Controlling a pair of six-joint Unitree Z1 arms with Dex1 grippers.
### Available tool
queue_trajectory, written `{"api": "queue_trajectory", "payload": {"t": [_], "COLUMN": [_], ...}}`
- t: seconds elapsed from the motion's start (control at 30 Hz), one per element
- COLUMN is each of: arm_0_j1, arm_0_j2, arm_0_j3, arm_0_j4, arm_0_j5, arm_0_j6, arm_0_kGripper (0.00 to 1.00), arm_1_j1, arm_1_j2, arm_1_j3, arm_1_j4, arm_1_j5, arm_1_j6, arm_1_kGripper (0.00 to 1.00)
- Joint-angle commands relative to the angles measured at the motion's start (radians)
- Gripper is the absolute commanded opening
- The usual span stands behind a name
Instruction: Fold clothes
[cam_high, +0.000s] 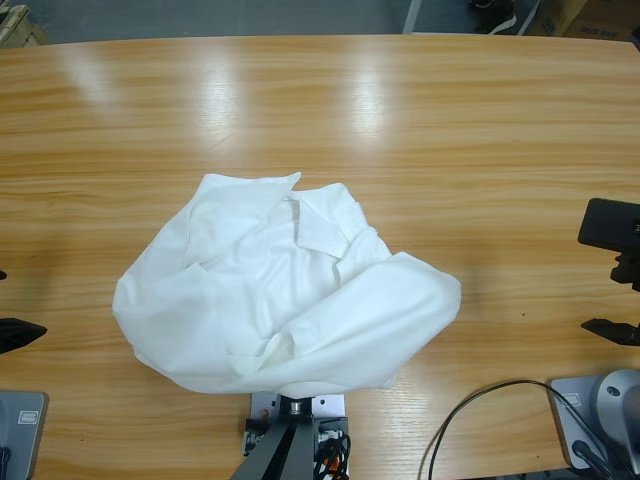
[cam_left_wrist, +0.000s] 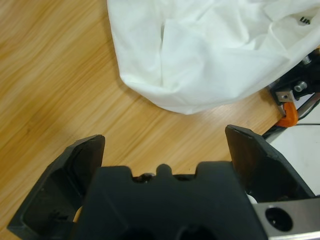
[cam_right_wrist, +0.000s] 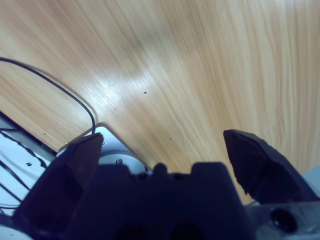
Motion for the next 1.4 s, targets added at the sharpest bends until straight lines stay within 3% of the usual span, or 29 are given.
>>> {"api": "queue_trajectory", "payload": {"t": [0.03, 0.3, 0.53, 0.8, 1.0, 1.4], "arm_0_j1": [-0.01, -0.01, -0.01, -0.01, -0.01, -0.01], "arm_0_j2": [0.026, -0.023, -0.018, 0.093, 0.13, 0.143], "arm_0_j3": [0.023, 0.025, -0.039, -0.055, -0.068, -0.046], "arm_0_j4": [-0.008, -0.023, -0.036, -0.028, -0.032, -0.032], "arm_0_j5": [-0.008, -0.004, -0.012, 0.026, 0.057, 0.06], "arm_0_j6": [-0.006, -0.072, -0.185, -0.398, -0.425, -0.443], "arm_0_kGripper": [0.954, 1.0, 0.999, 1.0, 1.0, 1.0], "arm_1_j1": [0.006, 0.006, 0.006, 0.006, 0.044, 0.085], "arm_1_j2": [0.01, -0.012, 0.244, 0.483, 0.633, 0.733], "arm_1_j3": [0.022, -0.035, -0.329, -0.542, -0.516, -0.381], "arm_1_j4": [0.01, -0.04, -0.048, -0.057, -0.177, -0.406], "arm_1_j5": [-0.023, -0.005, 0.029, 0.069, 0.095, 0.088], "arm_1_j6": [0.003, 0.055, 0.06, 0.143, 0.273, 0.372], "arm_1_kGripper": [1.0, 1.0, 1.0, 1.0, 1.0, 1.0]}}
